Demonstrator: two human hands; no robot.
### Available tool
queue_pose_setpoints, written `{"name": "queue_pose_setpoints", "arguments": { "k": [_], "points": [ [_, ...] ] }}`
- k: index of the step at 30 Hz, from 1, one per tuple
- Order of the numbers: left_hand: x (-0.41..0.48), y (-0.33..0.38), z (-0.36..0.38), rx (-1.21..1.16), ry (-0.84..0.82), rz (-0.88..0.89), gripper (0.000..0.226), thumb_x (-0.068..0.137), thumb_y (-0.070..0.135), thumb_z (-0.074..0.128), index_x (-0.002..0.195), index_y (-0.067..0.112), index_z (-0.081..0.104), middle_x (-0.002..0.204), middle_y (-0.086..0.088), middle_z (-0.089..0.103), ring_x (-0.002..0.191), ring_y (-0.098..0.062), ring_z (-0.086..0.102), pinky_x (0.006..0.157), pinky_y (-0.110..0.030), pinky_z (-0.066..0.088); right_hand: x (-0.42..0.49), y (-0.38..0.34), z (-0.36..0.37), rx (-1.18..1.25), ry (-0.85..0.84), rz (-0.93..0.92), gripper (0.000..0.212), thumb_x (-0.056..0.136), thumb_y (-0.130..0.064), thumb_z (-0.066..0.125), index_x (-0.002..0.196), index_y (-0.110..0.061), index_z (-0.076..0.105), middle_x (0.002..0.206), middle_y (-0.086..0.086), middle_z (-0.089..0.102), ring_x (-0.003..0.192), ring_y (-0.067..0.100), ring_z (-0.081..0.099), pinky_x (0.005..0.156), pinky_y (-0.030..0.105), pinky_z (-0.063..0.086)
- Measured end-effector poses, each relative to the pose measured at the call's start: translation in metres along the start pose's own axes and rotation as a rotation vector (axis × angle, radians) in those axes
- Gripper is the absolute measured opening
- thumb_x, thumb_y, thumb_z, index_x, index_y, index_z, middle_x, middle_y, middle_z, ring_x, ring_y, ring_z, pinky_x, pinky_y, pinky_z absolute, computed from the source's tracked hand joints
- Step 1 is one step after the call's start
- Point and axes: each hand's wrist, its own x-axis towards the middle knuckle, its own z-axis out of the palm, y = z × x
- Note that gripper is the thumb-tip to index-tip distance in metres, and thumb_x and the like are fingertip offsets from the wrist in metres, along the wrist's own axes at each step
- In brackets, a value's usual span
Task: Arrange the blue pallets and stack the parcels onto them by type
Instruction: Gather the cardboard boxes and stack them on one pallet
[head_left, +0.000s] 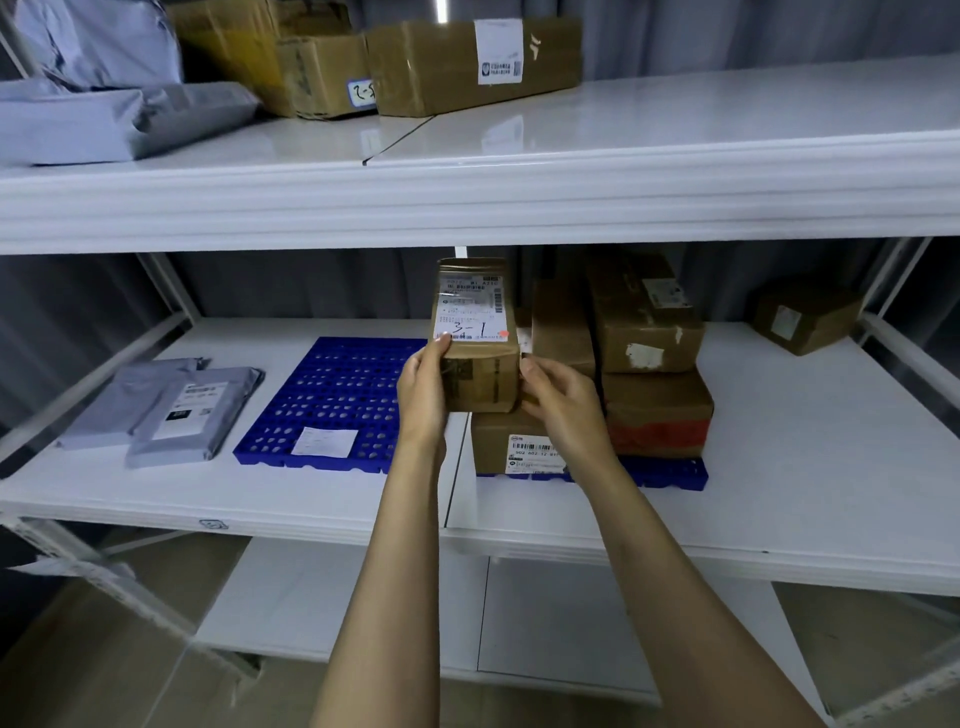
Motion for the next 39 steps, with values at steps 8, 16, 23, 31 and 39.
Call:
{"name": "queue_pose_setpoints", "arguments": {
  "k": [8, 16, 23, 31, 39],
  "points": [
    [0.045, -0.007, 0.018, 0.107, -0.038, -0.039, 0.049, 0.094, 0.052, 0.046, 0.12, 0.012, 0.057, 0.11, -0.008, 0.067, 0.102, -0.018, 0.062, 0.085, -0.032, 0.052, 0.013, 0.009, -0.008, -0.062, 0.239, -0.05, 0.025, 0.097, -0.026, 0.054, 0.119, -0.022, 0.065, 0.113, -0.006, 0.068, 0.109, 0.01, 0.063, 0.096, 0.041, 0.053],
    [0.072, -0.019, 0.03, 0.117, -0.075, -0.047, 0.044, 0.096, 0.053, 0.04, 0.104, 0.018, 0.065, 0.107, -0.007, 0.069, 0.103, -0.019, 0.063, 0.097, -0.041, 0.05, 0.019, 0.012, -0.012, -0.104, 0.323, -0.032, 0.023, 0.097, -0.024, 0.054, 0.118, -0.024, 0.065, 0.113, -0.01, 0.066, 0.108, 0.008, 0.061, 0.097, 0.036, 0.052],
    [0.079, -0.023, 0.037, 0.084, -0.151, -0.072, 0.038, 0.096, 0.054, 0.04, 0.101, 0.026, 0.065, 0.105, -0.003, 0.07, 0.102, -0.016, 0.063, 0.096, -0.039, 0.051, 0.022, 0.015, -0.012, -0.15, 0.308, 0.006, 0.025, 0.098, -0.023, 0.053, 0.121, -0.023, 0.063, 0.109, -0.013, 0.061, 0.108, 0.006, 0.059, 0.097, 0.03, 0.051],
    [0.089, -0.023, 0.044, 0.076, -0.174, -0.079, 0.048, 0.096, 0.051, 0.042, 0.124, 0.016, 0.06, 0.111, -0.005, 0.068, 0.106, -0.019, 0.062, 0.093, -0.036, 0.051, 0.025, 0.02, -0.016, -0.168, 0.31, 0.014, 0.025, 0.098, -0.022, 0.053, 0.121, -0.022, 0.063, 0.111, -0.011, 0.062, 0.108, 0.007, 0.059, 0.094, 0.026, 0.05],
    [0.092, -0.019, 0.047, 0.113, -0.219, -0.079, 0.037, 0.098, 0.05, 0.039, 0.113, 0.024, 0.059, 0.103, 0.0, 0.067, 0.105, -0.02, 0.061, 0.098, -0.04, 0.048, 0.026, 0.02, -0.018, -0.211, 0.301, 0.012, 0.026, 0.099, -0.023, 0.052, 0.123, -0.02, 0.062, 0.114, -0.009, 0.063, 0.104, 0.002, 0.056, 0.08, 0.008, 0.043]
  ]
}}
